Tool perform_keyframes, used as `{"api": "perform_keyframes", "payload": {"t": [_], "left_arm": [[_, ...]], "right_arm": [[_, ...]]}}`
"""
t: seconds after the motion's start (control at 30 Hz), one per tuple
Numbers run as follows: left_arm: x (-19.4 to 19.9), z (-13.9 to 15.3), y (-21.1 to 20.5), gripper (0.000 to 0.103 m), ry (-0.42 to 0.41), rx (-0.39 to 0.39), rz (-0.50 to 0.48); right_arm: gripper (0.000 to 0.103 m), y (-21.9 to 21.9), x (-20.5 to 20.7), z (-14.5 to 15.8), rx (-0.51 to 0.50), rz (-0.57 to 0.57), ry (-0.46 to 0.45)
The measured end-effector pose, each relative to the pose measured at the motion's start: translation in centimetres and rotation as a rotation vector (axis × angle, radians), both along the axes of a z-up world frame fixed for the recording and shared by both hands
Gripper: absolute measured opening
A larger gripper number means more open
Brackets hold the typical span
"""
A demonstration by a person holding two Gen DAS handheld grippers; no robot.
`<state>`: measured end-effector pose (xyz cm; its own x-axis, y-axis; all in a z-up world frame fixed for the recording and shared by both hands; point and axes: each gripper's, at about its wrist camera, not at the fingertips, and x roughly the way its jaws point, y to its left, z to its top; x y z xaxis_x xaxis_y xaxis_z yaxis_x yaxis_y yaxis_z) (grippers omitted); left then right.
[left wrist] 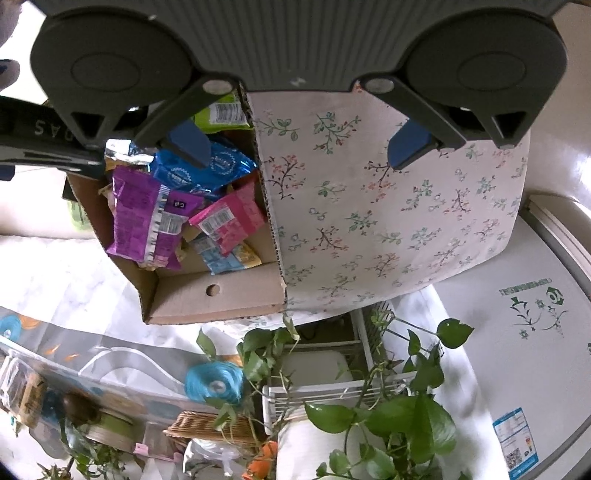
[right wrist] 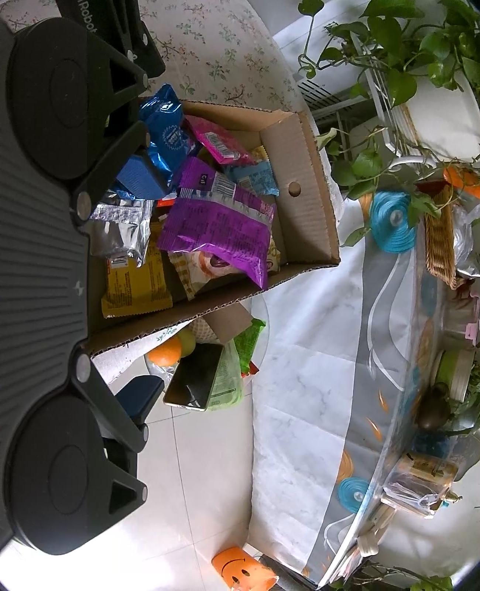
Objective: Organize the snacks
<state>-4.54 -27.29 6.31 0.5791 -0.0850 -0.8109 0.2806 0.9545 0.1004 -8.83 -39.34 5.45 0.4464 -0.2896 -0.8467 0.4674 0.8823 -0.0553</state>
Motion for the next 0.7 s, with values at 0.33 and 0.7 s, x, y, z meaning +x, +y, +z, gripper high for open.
{"api": "perform_keyframes", "payload": {"t": [0.33,0.7], "left_arm": [[-0.02,-0.12,-0.22,0.101,0.002,0.005,-0.014],[0.0,-0.04,-0.02,0.101,-0.002,0.024,-0.027]], "right_arm": [[0.103,-0.1,0.1,-0.07,-0.006,-0.003,0.007],[0.103,0.17,0.37,-0.3,0.013,0.003,0.014]]}}
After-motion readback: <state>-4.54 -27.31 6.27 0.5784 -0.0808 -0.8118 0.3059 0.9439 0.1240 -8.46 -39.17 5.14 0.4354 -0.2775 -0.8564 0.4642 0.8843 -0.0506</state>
